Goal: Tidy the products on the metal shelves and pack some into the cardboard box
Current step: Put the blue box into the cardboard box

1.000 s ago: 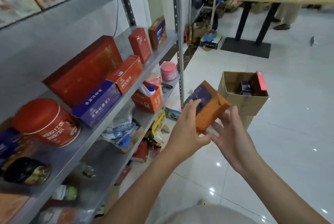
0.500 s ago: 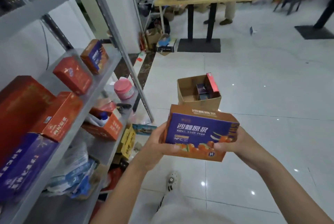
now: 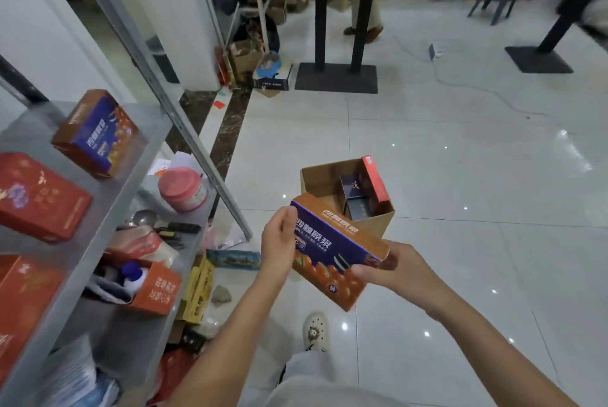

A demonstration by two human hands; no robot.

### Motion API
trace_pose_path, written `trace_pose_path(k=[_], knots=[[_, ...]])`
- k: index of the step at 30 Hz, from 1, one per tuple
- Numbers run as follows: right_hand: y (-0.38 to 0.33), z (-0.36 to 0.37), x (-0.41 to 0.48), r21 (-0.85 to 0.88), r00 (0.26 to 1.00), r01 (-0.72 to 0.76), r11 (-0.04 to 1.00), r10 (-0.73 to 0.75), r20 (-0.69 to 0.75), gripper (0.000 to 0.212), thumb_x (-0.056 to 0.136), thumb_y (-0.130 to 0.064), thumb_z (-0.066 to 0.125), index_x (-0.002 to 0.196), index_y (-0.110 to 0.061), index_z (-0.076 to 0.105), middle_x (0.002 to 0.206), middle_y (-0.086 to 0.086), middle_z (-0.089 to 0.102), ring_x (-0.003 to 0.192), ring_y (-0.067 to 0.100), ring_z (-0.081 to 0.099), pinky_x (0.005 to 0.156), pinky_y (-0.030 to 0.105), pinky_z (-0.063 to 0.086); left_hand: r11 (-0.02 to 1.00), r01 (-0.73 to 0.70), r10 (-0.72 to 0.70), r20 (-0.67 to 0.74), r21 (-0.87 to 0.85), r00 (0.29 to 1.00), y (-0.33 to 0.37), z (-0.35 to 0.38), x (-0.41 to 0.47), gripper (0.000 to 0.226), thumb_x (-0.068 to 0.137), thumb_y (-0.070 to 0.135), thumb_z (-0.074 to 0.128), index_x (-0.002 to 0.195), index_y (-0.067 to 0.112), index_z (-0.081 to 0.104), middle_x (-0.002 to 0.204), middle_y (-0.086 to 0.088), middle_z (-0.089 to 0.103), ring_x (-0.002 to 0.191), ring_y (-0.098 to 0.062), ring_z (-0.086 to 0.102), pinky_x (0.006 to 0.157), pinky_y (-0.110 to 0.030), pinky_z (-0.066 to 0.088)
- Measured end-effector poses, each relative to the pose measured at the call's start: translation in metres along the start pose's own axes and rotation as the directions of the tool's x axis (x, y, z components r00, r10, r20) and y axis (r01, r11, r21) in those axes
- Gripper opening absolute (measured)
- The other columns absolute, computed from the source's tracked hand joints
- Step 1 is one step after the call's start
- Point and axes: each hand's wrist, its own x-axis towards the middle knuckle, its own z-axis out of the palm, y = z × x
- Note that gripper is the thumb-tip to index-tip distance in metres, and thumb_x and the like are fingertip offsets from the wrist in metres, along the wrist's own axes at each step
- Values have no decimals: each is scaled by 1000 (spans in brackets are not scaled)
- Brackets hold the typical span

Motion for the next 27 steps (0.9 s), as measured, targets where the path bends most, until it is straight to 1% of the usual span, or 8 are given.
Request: trace_pose_path(k=[5,8,11,17,19,21,23,27], knots=[[-24,-23,64,-233,988,-91,968,116,98,41,74,-44,74,109,-36,53,101,-16,68,90,6,69,75,20,57,990,-41,20,145,138,989,-10,9,78,53,83,71,39,93,22,56,89,3,71,85,-13,70,75,-29,55],[-28,-25,98,-289,995,-64,955,83,53,75,70,-51,75,133,-37,37,122,-12,59,103,7,64,84,25,57,974,-55,0,246,218,969,-6,21,121,59,82,77,39,93,23,57,93,2,72,89,-17,71,84,-41,56],[-24,-27,128,-356,1000,10,934,-3,21,95,84,-43,70,150,-44,1,136,-15,44,115,5,54,93,23,50,956,-77,-9,288,283,957,-2,31,155,57,78,78,38,93,27,57,95,3,71,89,-18,70,85,-43,57],[2,-45,184,-510,983,22,860,-112,-146,84,92,-41,60,149,-49,-2,135,-7,53,105,10,59,86,32,54,911,-159,26,332,380,943,-3,57,212,49,97,51,37,119,17,63,112,4,65,107,-20,62,91,-30,47],[20,-53,204,-647,954,-64,760,-144,-264,82,93,-45,55,150,-45,-3,128,1,56,100,19,61,79,36,54,817,-207,59,280,538,958,-21,68,230,48,103,44,30,139,19,51,142,-1,51,132,-18,44,107,-29,32],[40,-62,226,-703,924,-117,702,-182,-335,82,93,-44,53,151,-41,-4,117,7,60,93,25,60,75,36,52,702,-146,-8,212,697,977,-48,73,246,58,104,47,26,155,20,22,163,-4,16,150,-19,12,120,-36,15],[60,-73,251,-731,907,-120,671,-226,-357,81,93,-40,55,153,-35,0,111,12,61,89,27,57,75,37,49,606,-48,-121,151,794,981,-78,75,257,69,102,52,23,156,16,0,165,-5,-6,151,-21,-7,123,-40,4],[104,-88,297,-767,916,-149,624,-204,-345,79,92,-35,58,155,-25,10,109,19,61,87,31,54,74,38,43,469,-33,-155,119,883,981,-124,86,262,83,95,63,16,153,13,-15,162,-5,-19,149,-23,-17,120,-39,-7]])
